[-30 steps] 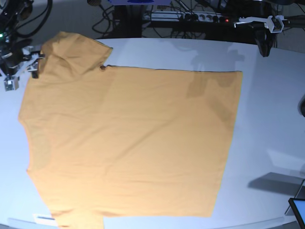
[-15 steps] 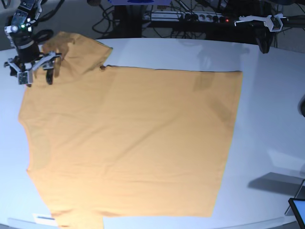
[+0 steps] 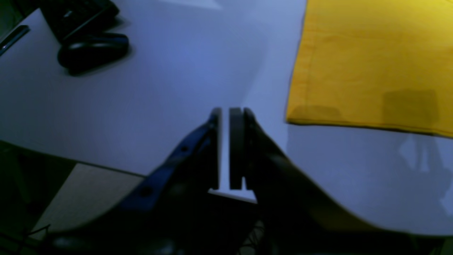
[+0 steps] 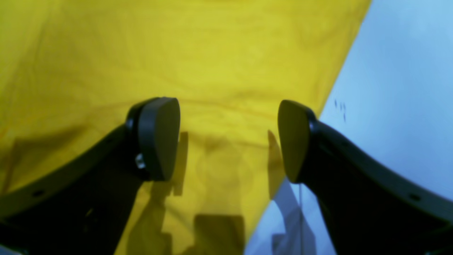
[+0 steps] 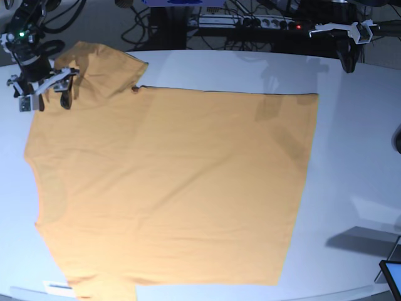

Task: Fold the T-shirt properly
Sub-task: 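Lower the right gripper and pinch the shirt edge beside the sleeve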

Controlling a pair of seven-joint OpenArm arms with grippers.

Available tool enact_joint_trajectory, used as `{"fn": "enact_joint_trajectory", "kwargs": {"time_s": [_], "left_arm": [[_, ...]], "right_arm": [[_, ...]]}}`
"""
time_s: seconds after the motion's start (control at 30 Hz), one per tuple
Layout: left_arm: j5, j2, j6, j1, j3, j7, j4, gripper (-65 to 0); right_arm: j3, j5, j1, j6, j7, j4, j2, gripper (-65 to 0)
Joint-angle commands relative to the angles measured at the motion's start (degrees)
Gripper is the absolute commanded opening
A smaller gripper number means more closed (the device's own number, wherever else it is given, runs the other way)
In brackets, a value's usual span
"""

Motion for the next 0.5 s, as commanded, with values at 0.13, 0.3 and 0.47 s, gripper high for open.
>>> {"fn": "enact_joint_trajectory", "kwargs": {"time_s": [0.13,0.3,0.47], "left_arm": [[-0.3,-0.6,0.3,0.2,-0.5,-1.7,0.6,-61.0],[-0.3,-0.4,0.3,0.4,-2.3,-1.7,0.6,-61.0],[-0.3,-0.4,0.3,0.4,-3.7,-1.7,0.6,-61.0]], "right_arm": [[0.5,0.4,3.7,0.1,-2.1,-2.7,2.5,-22.9],[2.7,0.6,4.2,-0.1,-3.1,-3.1,3.9,-23.1],[9.1,0.6,5.4,0.3,-6.9,-3.1,4.1,-22.9]]}}
